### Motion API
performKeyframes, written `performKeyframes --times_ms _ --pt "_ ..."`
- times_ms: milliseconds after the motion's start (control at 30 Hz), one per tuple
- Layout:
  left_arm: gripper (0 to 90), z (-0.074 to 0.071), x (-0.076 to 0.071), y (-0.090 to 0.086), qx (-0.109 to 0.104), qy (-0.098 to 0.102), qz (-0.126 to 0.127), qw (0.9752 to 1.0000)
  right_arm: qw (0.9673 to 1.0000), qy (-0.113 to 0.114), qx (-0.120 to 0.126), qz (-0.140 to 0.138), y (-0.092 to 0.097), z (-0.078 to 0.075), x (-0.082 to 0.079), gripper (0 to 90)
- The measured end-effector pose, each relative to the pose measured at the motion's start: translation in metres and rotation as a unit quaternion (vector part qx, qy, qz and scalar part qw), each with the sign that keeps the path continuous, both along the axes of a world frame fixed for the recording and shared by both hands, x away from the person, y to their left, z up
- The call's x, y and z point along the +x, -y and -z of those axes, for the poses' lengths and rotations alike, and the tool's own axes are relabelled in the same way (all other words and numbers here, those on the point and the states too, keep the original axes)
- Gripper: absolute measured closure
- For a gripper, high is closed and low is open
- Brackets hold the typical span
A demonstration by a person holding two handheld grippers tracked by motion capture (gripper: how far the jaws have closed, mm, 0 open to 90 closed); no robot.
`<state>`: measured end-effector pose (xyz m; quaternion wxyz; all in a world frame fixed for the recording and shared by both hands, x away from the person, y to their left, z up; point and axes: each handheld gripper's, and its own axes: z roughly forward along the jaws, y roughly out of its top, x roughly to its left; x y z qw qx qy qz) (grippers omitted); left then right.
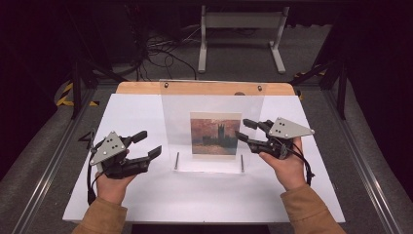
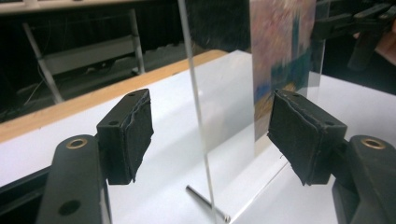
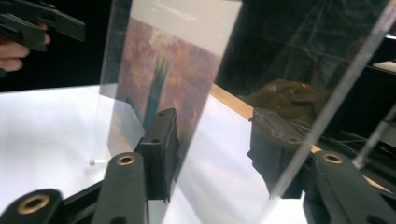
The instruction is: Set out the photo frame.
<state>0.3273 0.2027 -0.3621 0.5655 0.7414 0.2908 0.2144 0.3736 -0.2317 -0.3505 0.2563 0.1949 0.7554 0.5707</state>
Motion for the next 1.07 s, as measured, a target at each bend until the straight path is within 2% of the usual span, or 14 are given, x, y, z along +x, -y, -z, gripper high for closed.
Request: performKeyframes --times_ms 67,133,167,333,367,500,567,600,667,767,800,933,1067 --pt "29.4 0.005 0.000 -0.004 0.003 -0.012 0.001 0.9999 0.9997 -0.014 0.001 0.018 0.006 0.003 -0.003 32.4" --pt "27.5 0.008 0.001 -0.006 0.006 -0.017 0.000 0.9998 0.9984 -0.043 0.011 0.036 0.018 0.009 -0.008 24.7" --pt "26.9 0.012 0.001 -0.009 0.016 -0.025 0.000 0.9996 0.9971 -0.058 0.008 0.048 0.025 0.012 -0.012 21.5" --pt "23.3 0.027 0.000 -0.022 0.030 -0.048 -0.006 0.9984 0.9934 -0.084 -0.017 0.077 0.053 0.023 -0.029 19.7" --pt "22.8 0.027 0.000 -0.022 0.030 -0.048 -0.006 0.9984 0.9934 -0.084 -0.017 0.077 0.053 0.023 -0.029 19.7" --pt "22.3 0.042 -0.005 -0.035 0.031 -0.060 -0.019 0.9975 0.9903 -0.099 -0.021 0.096 0.071 0.033 -0.041 17.8" --pt "21.8 0.054 -0.010 -0.044 0.021 -0.072 -0.029 0.9967 0.9872 -0.114 -0.025 0.108 0.080 0.043 -0.045 17.1" --pt "21.4 0.054 -0.010 -0.044 0.021 -0.072 -0.029 0.9967 0.9872 -0.114 -0.025 0.108 0.080 0.043 -0.045 17.1" --pt "21.1 0.062 -0.011 -0.050 0.024 -0.070 -0.032 0.9967 0.9841 -0.125 -0.029 0.123 0.087 0.050 -0.048 16.3" --pt "21.0 0.072 -0.010 -0.052 0.040 -0.056 -0.037 0.9969 0.9793 -0.139 -0.017 0.146 0.101 0.065 -0.051 13.2" --pt "21.0 0.074 -0.009 -0.053 0.047 -0.050 -0.038 0.9969 0.9793 -0.139 -0.017 0.146 0.101 0.065 -0.051 13.2" --pt "19.5 0.078 -0.006 -0.053 0.040 -0.048 -0.032 0.9975 0.9780 -0.139 -0.014 0.155 0.105 0.074 -0.052 10.9" --pt "19.1 0.078 -0.005 -0.052 0.034 -0.049 -0.031 0.9977 0.9802 -0.130 -0.011 0.149 0.105 0.074 -0.052 10.9"
